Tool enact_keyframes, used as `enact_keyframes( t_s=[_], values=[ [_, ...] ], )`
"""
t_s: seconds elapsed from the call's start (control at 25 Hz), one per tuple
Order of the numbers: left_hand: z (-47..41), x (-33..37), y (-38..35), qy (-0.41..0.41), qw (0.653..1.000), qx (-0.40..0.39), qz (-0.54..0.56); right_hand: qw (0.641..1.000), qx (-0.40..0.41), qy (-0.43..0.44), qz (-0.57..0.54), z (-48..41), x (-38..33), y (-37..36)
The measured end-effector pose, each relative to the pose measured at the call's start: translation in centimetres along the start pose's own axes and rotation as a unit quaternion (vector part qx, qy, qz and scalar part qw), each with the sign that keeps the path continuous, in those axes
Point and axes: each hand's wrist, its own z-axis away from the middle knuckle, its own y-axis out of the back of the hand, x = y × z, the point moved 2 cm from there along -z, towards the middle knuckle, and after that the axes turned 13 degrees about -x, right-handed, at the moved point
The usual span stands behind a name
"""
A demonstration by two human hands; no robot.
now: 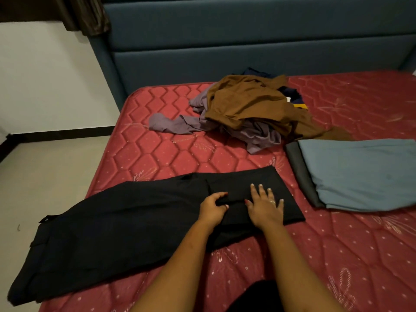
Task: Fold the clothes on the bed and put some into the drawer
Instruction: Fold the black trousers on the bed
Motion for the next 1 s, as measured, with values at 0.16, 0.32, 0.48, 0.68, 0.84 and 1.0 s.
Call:
enact_keyframes(
  t_s=[0.16, 0.32, 0.48, 0.68, 0.84, 1.0],
  values=[
    [2.4, -0.7, 4.8, -0.047, 0.998, 0.022, 0.038, 0.992, 0.035, 0.114, 0.041, 1.0, -4.5, 0.2],
    [6.2, -4.3, 8.7, 0.028, 0.994, -0.003, -0.102, 0.980, -0.014, 0.170, 0.101, 1.3, -7.9, -2.6],
    [6.8, -3.0, 8.1, 0.074, 0.931, 0.124, -0.336, 0.982, 0.002, 0.149, 0.116, 1.0, -7.9, -3.6],
    [2.7, -1.7, 4.5, -0.036, 0.901, 0.072, -0.425, 0.963, 0.005, 0.248, 0.109, 0.8, -10.2, -4.2],
    [1.6, -5.6, 4.4, -0.026, 0.880, 0.048, -0.472, 0.973, 0.024, 0.194, 0.119, -1.4, -6.8, -3.9],
    [1.2, -6.0, 4.4, -0.011, 0.876, 0.061, -0.478, 0.990, 0.052, 0.111, 0.062, -3.7, -3.4, -2.2]
  ],
)
